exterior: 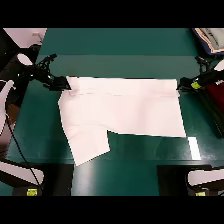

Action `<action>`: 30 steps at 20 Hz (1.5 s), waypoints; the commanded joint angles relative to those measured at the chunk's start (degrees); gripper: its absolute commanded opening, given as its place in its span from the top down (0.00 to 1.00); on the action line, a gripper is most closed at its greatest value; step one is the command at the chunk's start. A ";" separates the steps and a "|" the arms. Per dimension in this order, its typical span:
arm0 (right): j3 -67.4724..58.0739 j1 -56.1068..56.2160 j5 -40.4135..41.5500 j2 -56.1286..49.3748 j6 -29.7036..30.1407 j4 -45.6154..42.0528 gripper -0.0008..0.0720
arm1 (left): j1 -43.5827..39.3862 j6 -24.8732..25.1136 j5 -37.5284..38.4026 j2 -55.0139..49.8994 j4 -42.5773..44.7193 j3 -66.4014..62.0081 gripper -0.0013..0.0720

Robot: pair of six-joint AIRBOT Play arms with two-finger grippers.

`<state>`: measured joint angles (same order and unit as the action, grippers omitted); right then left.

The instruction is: Fold the shirts.

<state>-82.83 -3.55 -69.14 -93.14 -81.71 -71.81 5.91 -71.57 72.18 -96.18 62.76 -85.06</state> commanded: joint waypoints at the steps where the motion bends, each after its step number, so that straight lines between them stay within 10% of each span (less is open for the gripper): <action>1: 1.36 -2.27 -4.50 3.06 2.54 5.55 0.48 | 0.96 -4.11 8.74 1.11 6.45 0.68 0.32; 11: 1.33 -4.22 -14.82 13.35 9.66 10.84 0.48 | 2.43 -5.03 0.79 38.36 -3.80 52.50 0.32; 24: 1.36 -3.45 -15.10 13.46 10.05 10.86 0.48 | 2.40 -5.90 -6.05 42.07 -13.97 61.79 0.33; 27: 1.36 -3.72 -17.59 13.49 10.05 10.78 0.48 | 2.40 -3.54 -4.09 42.07 -15.26 61.79 0.95; 30: 3.58 -5.03 -18.86 14.93 10.05 10.71 0.48 | 2.43 -3.13 -1.05 42.07 -15.58 61.68 0.95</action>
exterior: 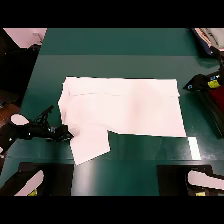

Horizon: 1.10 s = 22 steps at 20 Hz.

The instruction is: Fold the shirts.

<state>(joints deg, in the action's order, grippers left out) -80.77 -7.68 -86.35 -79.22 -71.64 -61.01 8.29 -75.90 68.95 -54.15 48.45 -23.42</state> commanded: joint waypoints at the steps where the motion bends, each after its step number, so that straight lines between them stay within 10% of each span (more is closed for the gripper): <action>1: 4.50 -1.77 -1.18 2.69 -0.02 -0.52 0.48 | 0.04 1.51 2.45 0.04 -1.25 -0.13 0.95; 11: 39.95 -23.19 2.56 13.81 3.10 -8.35 0.48 | 0.02 3.96 2.05 0.07 -1.44 -5.86 0.95; 22: 43.71 -17.66 12.22 8.94 3.34 -1.14 0.60 | 0.04 4.20 2.19 0.07 -1.36 -5.86 0.95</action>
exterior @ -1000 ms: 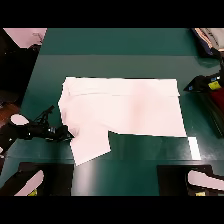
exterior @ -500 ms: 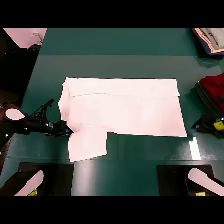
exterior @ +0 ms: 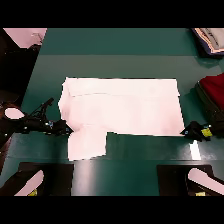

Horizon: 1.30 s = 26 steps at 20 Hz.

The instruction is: Fold the shirts.

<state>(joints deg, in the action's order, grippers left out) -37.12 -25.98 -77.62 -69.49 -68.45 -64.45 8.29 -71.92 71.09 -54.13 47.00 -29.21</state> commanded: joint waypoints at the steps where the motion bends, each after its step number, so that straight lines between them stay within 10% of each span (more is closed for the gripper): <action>1: -0.50 0.63 2.82 -0.76 0.15 1.38 0.67 | 0.02 0.42 0.04 0.04 0.13 -0.07 0.95; 3: -2.21 0.63 -0.26 -0.70 0.20 -0.20 0.97 | 0.02 0.37 1.31 0.04 0.94 -0.09 0.95; 14: 1.66 0.20 -17.51 22.71 -1.05 -17.51 0.97 | 0.02 -12.83 25.00 23.96 6.08 0.00 0.95; 26: -22.03 16.70 -3.13 3.96 -7.08 -8.57 0.97 | 0.02 -7.06 -3.10 -0.76 3.48 -20.11 0.95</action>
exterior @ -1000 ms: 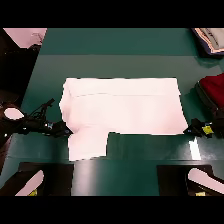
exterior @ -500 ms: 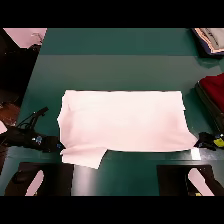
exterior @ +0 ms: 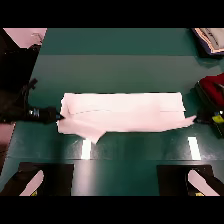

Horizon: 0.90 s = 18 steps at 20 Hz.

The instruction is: Fold the shirts.

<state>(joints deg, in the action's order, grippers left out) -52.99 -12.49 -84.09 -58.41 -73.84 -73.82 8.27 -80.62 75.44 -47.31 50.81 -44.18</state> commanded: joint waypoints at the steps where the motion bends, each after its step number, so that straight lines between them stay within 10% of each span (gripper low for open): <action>1: -8.46 3.91 3.65 -10.12 -1.79 0.81 0.97 | 0.07 1.88 -8.94 -10.69 -0.46 -7.19 0.95; 10: -24.50 7.02 6.78 -30.25 -3.26 5.97 0.97 | 0.04 9.03 -20.13 -31.65 -10.60 -16.00 0.94; 11: -26.01 7.02 8.52 -32.13 -3.26 9.62 0.95 | 0.07 9.01 -21.92 -32.52 -11.41 -16.02 0.55; 12: -27.54 6.73 10.25 -33.77 -3.26 13.27 0.76 | 0.07 8.41 -23.45 -32.81 -12.46 -16.02 0.17; 14: -30.91 5.64 11.02 -36.46 -3.21 20.46 0.22 | 0.07 7.58 -23.45 -32.79 -15.21 -16.83 0.10; 17: -32.81 2.86 5.35 -36.65 -1.01 21.18 0.22 | 0.07 9.14 -14.05 -32.74 -15.17 -20.15 0.10; 18: -31.71 1.46 3.76 -35.80 0.46 21.20 0.22 | 0.04 9.14 -11.02 -32.74 -15.23 -20.46 0.34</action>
<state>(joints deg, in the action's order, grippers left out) -83.72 -8.62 -76.69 -93.67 -76.07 -55.94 8.32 -72.47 57.63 -79.57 36.86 -62.81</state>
